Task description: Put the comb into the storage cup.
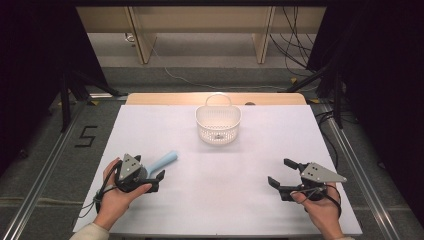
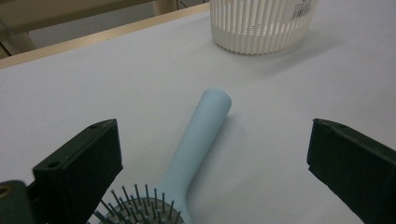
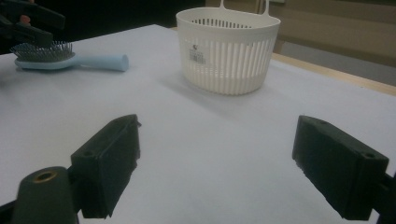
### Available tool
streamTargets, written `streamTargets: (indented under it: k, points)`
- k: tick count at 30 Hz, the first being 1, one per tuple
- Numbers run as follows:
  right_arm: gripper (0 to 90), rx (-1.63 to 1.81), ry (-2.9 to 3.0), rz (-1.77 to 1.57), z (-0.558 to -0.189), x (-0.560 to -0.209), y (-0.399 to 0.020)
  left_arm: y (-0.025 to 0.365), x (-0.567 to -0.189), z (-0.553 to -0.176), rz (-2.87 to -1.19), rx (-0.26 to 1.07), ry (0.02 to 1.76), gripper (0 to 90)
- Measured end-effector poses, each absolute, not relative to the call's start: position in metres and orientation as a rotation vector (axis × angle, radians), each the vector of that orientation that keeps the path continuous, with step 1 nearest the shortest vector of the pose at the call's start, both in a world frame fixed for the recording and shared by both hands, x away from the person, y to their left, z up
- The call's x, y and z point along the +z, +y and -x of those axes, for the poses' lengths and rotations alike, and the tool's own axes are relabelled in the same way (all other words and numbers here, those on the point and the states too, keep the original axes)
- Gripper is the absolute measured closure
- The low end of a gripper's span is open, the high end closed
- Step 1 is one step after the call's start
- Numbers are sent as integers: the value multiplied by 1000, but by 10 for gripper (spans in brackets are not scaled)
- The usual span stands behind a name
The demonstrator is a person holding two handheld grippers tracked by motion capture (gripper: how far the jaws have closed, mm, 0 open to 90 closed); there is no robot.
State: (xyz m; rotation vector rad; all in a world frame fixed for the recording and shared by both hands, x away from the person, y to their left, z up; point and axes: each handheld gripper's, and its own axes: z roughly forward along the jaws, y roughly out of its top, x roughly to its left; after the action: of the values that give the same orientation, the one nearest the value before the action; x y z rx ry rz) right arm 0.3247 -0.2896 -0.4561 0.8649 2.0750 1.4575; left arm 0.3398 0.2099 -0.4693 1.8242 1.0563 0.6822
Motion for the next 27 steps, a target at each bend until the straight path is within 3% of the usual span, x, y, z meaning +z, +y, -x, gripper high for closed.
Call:
streamTargets:
  k: [7,9,11,14,15,16,17,18,27]
  points:
    - [157,1455,2079,-867,-325,-457,-289,209,-468,-340,-1818,688,1062,68]
    - [158,1456,2080,-868,-325,-457,-289,209,-468,-340,-1811,694,1069,155]
    - [158,1456,2079,-870,-325,-457,-288,207,-463,-344,-1793,722,1107,319]
    - [157,1453,2085,-872,-326,-458,-287,205,-459,-346,-1792,710,1136,663]
    - [157,1451,2087,-872,-326,-458,-287,204,-459,-347,-1804,707,1148,749]
    - [157,1451,2087,-872,-326,-458,-287,203,-458,-348,-1806,700,1175,749]
    - [157,1453,2089,-870,-326,-458,-287,202,-456,-354,-1803,673,1222,865]
    - [157,1453,2089,-870,-326,-458,-287,202,-456,-354,-1803,673,1222,895]
    - [158,1452,2097,-877,-327,-459,-287,183,-459,-392,-1847,636,1385,900]
